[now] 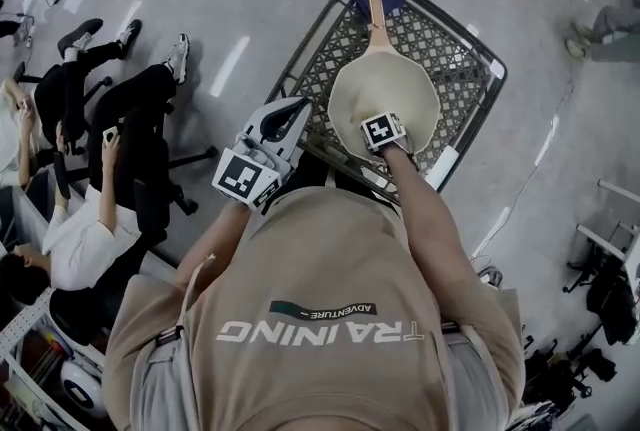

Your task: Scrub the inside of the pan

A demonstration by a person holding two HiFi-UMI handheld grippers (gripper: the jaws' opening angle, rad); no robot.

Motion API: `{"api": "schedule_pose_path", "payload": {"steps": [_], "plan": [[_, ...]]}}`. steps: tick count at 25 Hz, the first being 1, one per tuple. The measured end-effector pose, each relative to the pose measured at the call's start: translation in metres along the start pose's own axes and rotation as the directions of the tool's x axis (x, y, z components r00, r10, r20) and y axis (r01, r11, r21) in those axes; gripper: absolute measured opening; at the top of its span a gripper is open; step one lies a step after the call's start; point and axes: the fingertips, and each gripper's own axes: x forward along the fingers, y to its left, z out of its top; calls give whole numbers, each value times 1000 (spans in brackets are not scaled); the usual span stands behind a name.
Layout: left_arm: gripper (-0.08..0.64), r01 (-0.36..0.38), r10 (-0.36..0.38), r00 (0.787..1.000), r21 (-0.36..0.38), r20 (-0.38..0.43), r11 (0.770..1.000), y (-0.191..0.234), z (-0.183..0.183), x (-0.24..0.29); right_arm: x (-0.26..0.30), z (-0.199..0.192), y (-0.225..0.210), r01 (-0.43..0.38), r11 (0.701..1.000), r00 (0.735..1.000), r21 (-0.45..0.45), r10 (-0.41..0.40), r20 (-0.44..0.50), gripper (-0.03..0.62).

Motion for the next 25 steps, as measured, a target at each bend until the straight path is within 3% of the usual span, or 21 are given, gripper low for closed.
{"api": "schedule_pose_path", "payload": {"steps": [2,6,11,15,20,23,25], "plan": [[17,26,-26,1000,2,-3,1000,-7,-2,6,5,-2,-5,-21,1000,999,15,20,25,92],[17,62,-62,998,29,-17,998,-12,-4,13,5,-14,-28,15,999,1000,52,-16,21,91],[17,63,-63,998,37,-9,997,-16,1,13,-4,-20,-46,99,994,995,-54,-97,34,91],[17,86,-86,996,48,-14,995,-24,3,14,-22,-15,-44,77,995,988,-68,-67,137,91],[17,115,-114,993,54,-24,992,-25,-3,29,-40,-13,-33,-43,997,955,-62,59,292,91],[17,131,-130,991,53,-21,990,-24,-7,36,-53,-13,-35,-5,994,923,-106,46,382,91],[17,143,-141,989,39,-38,989,-28,-16,33,-60,-29,-26,-19,996,910,-83,51,411,91]]}}
